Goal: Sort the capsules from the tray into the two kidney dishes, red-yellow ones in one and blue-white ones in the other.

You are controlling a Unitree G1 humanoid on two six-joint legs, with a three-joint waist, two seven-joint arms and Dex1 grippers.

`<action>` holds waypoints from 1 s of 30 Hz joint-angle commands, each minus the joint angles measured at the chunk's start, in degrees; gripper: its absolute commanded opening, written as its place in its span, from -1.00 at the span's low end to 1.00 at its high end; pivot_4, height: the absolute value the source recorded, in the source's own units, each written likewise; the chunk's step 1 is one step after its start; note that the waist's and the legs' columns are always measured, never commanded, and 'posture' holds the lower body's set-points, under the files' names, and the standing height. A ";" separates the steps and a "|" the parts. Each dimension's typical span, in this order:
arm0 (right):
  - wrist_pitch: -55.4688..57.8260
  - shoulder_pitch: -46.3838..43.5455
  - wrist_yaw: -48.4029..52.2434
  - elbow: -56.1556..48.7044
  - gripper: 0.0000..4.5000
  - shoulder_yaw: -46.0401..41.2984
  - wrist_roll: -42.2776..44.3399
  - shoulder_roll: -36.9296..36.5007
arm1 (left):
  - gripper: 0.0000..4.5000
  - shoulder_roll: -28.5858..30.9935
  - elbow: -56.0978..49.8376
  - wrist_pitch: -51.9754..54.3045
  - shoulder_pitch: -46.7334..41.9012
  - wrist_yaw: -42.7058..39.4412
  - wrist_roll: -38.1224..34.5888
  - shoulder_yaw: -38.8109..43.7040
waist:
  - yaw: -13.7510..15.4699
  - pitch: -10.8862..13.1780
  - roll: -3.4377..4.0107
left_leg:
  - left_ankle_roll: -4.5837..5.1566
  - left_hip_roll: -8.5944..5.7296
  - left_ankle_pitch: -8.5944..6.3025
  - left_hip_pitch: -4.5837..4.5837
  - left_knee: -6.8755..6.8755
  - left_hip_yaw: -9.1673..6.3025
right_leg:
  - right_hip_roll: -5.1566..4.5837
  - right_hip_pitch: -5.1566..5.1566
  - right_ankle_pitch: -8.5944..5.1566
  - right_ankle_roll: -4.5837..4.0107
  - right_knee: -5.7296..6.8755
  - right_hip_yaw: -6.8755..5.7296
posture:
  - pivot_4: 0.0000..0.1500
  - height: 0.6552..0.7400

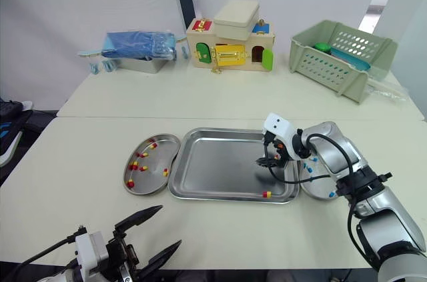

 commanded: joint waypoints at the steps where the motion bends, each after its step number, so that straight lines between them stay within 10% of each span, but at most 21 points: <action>1: -1.94 -1.02 -0.43 1.00 0.61 -0.57 -1.21 0.67 | 1.00 -0.29 -1.18 -1.03 0.71 0.80 0.14 -0.25 | -0.02 0.00 0.00 | 0.00 0.00 0.00 0.00 0.00 0.00 | 0.00 0.00 0.00 0.00 0.00 0.00 | 1.00 1.00; 3: -2.07 -1.05 -0.26 1.35 0.31 -0.58 -1.55 0.95 | 1.00 -0.19 -1.21 -1.17 0.87 0.98 0.14 -0.31 | -0.02 0.00 0.00 | 0.00 0.00 0.00 0.00 0.00 0.00 | 0.00 -0.01 0.00 0.00 0.00 0.01 | 1.00 1.00; 16: -4.10 -0.93 -0.21 4.20 0.31 0.70 -4.71 2.21 | 1.00 -0.39 -0.49 -1.95 1.27 1.05 0.21 -0.42 | -0.07 0.00 0.00 | 0.00 0.00 0.00 0.00 0.00 0.01 | 0.00 -0.02 0.00 0.00 0.01 0.01 | 1.00 1.00; 25: -4.56 -0.42 0.70 3.98 -0.65 0.75 -6.15 2.13 | 1.00 -0.27 -0.32 -1.90 1.05 1.23 0.25 -0.57 | -0.08 0.00 0.01 | 0.00 0.00 0.00 0.00 0.00 0.00 | 0.00 -0.02 0.00 0.00 0.01 0.01 | 1.00 1.00; 30: -4.63 -0.40 0.66 4.11 -0.70 0.55 -6.19 2.44 | 1.00 -0.11 -0.19 -1.57 0.54 1.33 0.18 -0.63 | -0.07 0.00 0.01 | 0.00 0.00 0.00 0.00 0.00 0.00 | 0.00 -0.02 0.00 0.00 0.01 0.01 | 1.00 1.00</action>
